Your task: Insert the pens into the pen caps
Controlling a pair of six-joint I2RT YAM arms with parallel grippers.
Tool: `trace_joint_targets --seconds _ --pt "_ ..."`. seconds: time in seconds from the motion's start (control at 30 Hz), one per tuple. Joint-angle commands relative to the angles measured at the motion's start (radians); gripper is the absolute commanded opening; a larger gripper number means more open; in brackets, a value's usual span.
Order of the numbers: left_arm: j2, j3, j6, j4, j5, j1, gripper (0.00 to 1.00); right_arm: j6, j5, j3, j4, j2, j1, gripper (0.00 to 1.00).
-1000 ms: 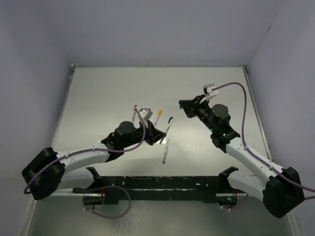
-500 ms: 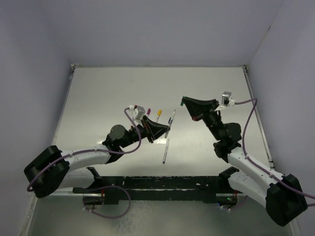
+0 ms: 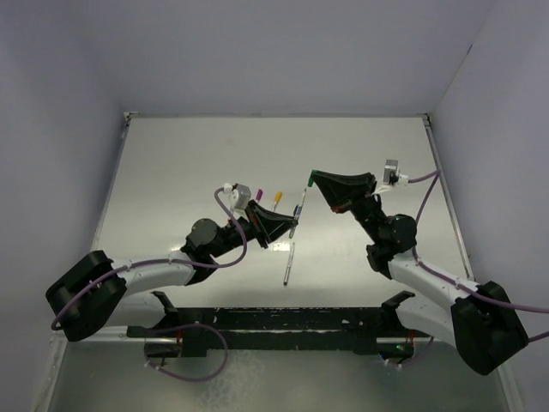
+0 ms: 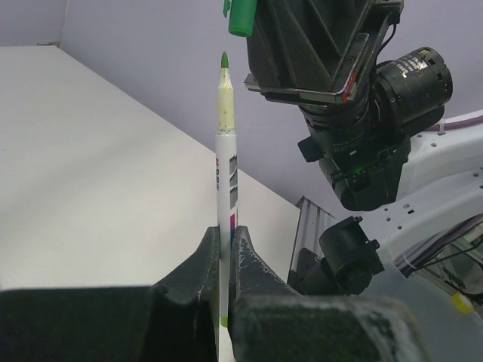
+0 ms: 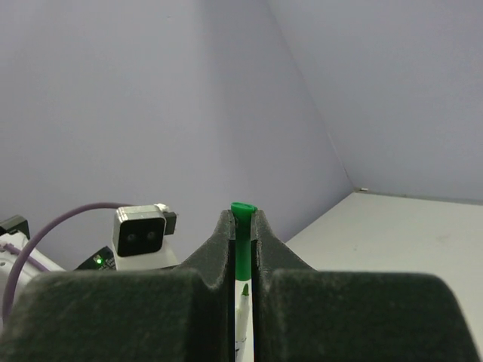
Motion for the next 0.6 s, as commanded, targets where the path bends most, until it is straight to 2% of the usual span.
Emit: trace_joint_targets --seconds 0.0,0.57 --pt "0.000 0.025 -0.002 0.079 0.016 0.003 0.00 0.013 -0.045 0.023 0.097 -0.003 -0.001 0.00" --pt "0.022 0.034 -0.012 0.107 0.043 0.003 0.00 0.008 -0.063 0.009 0.105 0.015 -0.001 0.00"
